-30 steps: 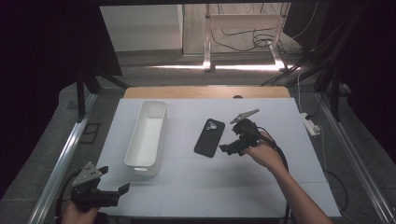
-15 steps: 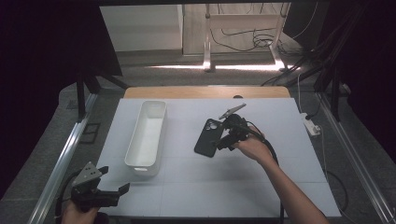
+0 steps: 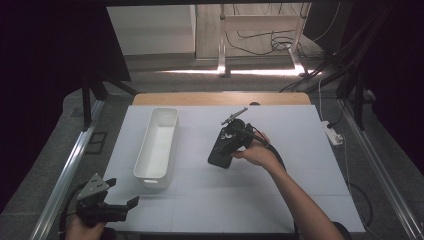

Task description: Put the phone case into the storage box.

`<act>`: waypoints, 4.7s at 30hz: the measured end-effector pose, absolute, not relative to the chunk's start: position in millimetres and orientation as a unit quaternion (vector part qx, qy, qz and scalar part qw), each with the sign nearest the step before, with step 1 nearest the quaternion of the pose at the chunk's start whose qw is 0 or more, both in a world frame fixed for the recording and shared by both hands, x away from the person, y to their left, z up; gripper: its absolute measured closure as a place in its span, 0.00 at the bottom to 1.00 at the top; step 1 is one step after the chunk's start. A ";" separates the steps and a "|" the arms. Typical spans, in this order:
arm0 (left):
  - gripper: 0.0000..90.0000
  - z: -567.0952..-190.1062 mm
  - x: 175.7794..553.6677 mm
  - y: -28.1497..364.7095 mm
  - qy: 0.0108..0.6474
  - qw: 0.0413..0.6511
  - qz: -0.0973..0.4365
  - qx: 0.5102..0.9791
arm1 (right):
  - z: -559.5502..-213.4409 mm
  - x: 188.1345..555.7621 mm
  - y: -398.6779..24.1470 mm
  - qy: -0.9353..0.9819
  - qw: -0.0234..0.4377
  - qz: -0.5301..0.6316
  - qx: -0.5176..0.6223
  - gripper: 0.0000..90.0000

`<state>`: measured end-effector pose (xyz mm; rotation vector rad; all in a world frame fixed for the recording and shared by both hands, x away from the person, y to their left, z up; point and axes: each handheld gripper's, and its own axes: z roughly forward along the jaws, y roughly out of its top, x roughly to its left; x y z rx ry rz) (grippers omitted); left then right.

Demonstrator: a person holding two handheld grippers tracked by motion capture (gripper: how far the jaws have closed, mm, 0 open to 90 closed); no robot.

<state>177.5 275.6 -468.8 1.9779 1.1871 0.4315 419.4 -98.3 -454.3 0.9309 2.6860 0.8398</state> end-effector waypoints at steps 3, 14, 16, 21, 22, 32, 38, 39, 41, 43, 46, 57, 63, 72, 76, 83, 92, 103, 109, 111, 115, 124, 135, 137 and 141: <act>0.01 -468.8 177.4 275.8 0.467 0.388 0.170 0.777 | -456.0 421.2 -94.2 0.904 0.083 0.280 0.311 0.00; 0.01 -468.7 177.3 275.2 0.465 0.385 0.170 0.779 | -461.9 426.6 -84.5 0.914 0.075 0.258 0.303 0.76; 0.01 -468.7 177.2 275.0 0.465 0.385 0.170 0.779 | -463.3 427.4 -83.7 0.917 0.064 0.261 0.295 0.95; 0.01 -468.8 176.9 274.8 0.465 0.384 0.172 0.779 | -469.5 427.4 -79.1 0.921 0.063 0.255 0.289 1.00; 0.01 -468.7 176.9 274.8 0.465 0.383 0.171 0.780 | -470.7 427.7 -78.8 0.922 0.064 0.254 0.287 1.00; 0.01 -468.7 177.0 274.4 0.464 0.382 0.171 0.781 | -479.4 431.1 -70.2 0.919 0.067 0.266 0.283 1.00; 0.01 -468.9 177.1 274.5 0.465 0.382 0.171 0.780 | -486.5 432.7 -58.8 0.921 0.067 0.266 0.278 1.00; 0.01 -468.8 177.1 274.5 0.464 0.382 0.171 0.780 | -487.4 432.8 -56.9 0.921 0.069 0.266 0.276 1.00; 0.01 -468.8 177.0 274.5 0.464 0.382 0.171 0.781 | -489.2 433.0 -52.3 0.922 0.070 0.263 0.274 1.00; 0.01 -468.8 177.0 274.6 0.464 0.382 0.171 0.781 | -490.6 433.6 -48.9 0.923 0.069 0.265 0.272 1.00; 0.01 -468.9 177.0 274.5 0.463 0.382 0.171 0.781 | -493.1 433.9 -43.8 0.924 0.068 0.262 0.270 1.00; 0.01 -468.9 176.6 274.6 0.462 0.382 0.172 0.782 | -508.5 434.1 -40.5 0.927 0.060 0.251 0.272 1.00; 0.01 -468.9 176.3 274.3 0.462 0.382 0.172 0.782 | -513.3 429.2 -41.5 0.930 0.058 0.245 0.266 1.00; 0.02 -468.8 176.4 274.0 0.463 0.379 0.172 0.782 | -512.2 420.0 -58.4 0.930 0.050 0.245 0.270 1.00; 0.02 -468.7 176.2 273.9 0.463 0.380 0.173 0.782 | -511.0 417.1 -67.6 0.932 0.054 0.238 0.268 1.00; 0.02 -468.6 175.9 277.4 0.462 0.394 0.165 0.777 | -510.1 412.9 -83.9 0.930 0.056 0.238 0.273 1.00; 0.02 -468.3 174.9 278.4 0.459 0.401 0.164 0.775 | -508.8 414.9 -101.7 0.925 0.063 0.235 0.293 1.00; 0.00 -467.6 172.5 275.6 0.454 0.395 0.180 0.778 | -508.2 421.4 -117.1 0.918 0.067 0.235 0.313 1.00; 0.00 -467.9 173.2 277.5 0.461 0.399 0.175 0.773 | -508.0 421.3 -116.8 0.917 0.070 0.233 0.315 1.00; 0.00 -468.1 173.8 279.0 0.465 0.402 0.171 0.770 | -505.8 421.0 -116.8 0.916 0.070 0.238 0.315 1.00; 0.00 -468.2 174.3 279.9 0.467 0.404 0.169 0.768 | -496.9 418.1 -116.8 0.914 0.075 0.250 0.311 0.97; 0.00 -468.1 175.3 277.0 0.464 0.395 0.171 0.774 | -476.1 411.6 -114.5 0.916 0.089 0.258 0.295 0.78; 0.00 -468.3 174.2 278.5 0.466 0.397 0.170 0.773 | -474.2 416.5 -110.6 0.917 0.094 0.251 0.295 0.39; 0.00 -468.3 174.2 278.5 0.466 0.397 0.170 0.773 | -474.0 417.7 -110.7 0.916 0.091 0.253 0.298 0.35; 0.00 -468.4 174.2 278.6 0.466 0.396 0.169 0.773 | -474.6 423.3 -115.3 0.911 0.096 0.254 0.309 0.23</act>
